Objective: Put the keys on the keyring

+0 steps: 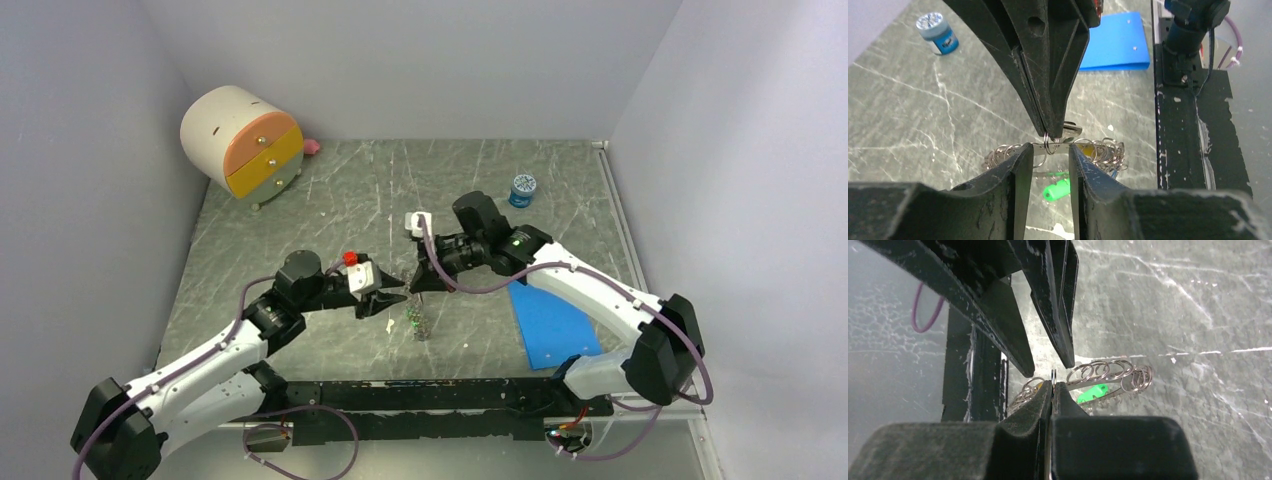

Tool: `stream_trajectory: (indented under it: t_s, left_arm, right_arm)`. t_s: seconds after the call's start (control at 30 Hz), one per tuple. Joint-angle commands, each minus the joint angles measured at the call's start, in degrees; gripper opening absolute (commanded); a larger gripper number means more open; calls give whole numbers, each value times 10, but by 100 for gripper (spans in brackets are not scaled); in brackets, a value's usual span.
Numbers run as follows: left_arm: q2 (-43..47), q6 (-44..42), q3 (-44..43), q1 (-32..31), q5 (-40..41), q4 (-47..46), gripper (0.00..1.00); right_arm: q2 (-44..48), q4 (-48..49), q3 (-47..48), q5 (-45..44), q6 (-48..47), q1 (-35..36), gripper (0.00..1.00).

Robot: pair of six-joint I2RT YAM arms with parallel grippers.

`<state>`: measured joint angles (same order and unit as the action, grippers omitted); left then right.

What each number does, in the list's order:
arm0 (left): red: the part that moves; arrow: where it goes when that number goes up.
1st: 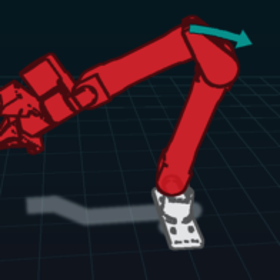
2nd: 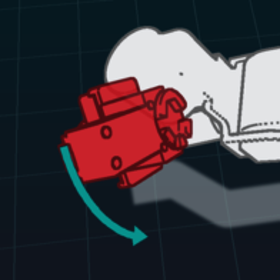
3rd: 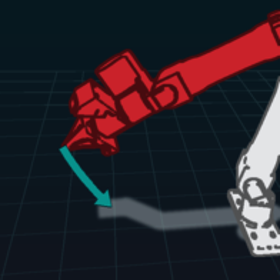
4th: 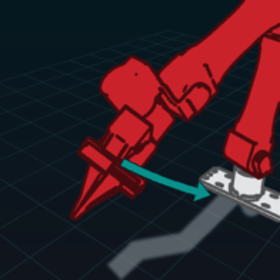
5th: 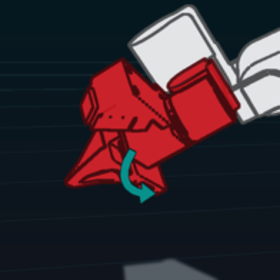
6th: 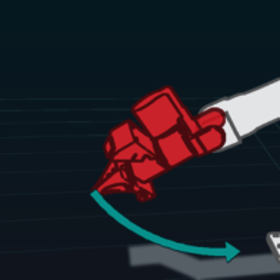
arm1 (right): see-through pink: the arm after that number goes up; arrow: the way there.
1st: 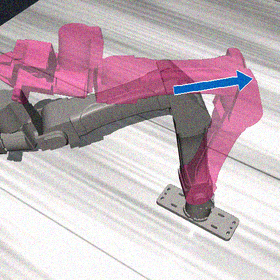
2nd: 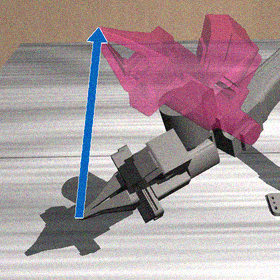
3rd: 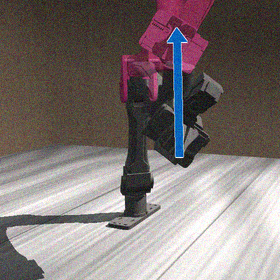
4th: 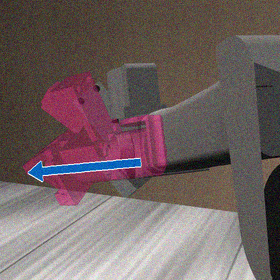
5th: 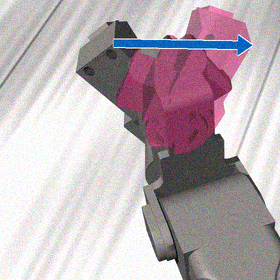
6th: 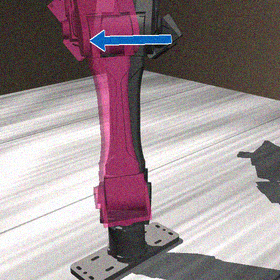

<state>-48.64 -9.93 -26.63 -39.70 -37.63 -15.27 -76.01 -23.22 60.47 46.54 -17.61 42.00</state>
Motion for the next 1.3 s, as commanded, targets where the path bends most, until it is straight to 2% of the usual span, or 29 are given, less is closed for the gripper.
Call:
stream_trajectory:
  t_s: [0.0, 0.33, 0.9, 1.03, 1.13, 1.27]
  left_arm:
    - [-16, -40, -35, 0, -7, 50, 37]
    - [-41, -76, -60, -3, 3, 115, 37]
    - [-80, -50, -49, -7, -31, 27, 27]
    - [-85, -55, -53, -8, -35, 35, 18]
    - [-87, -62, -54, -9, -39, 45, 4]
    - [-81, -58, -48, -8, -39, 43, 3]
  right_arm:
    - [-22, -82, 67, -91, -33, 34, 0]
    - [-33, -98, 94, -119, -36, 53, 0]
    - [-35, -93, 93, -110, -37, 62, 0]
    - [-36, -91, 93, -111, -37, 62, 0]
    - [-36, -85, 91, -113, -35, 61, 0]
    - [-31, -69, 82, -114, -24, 62, 2]
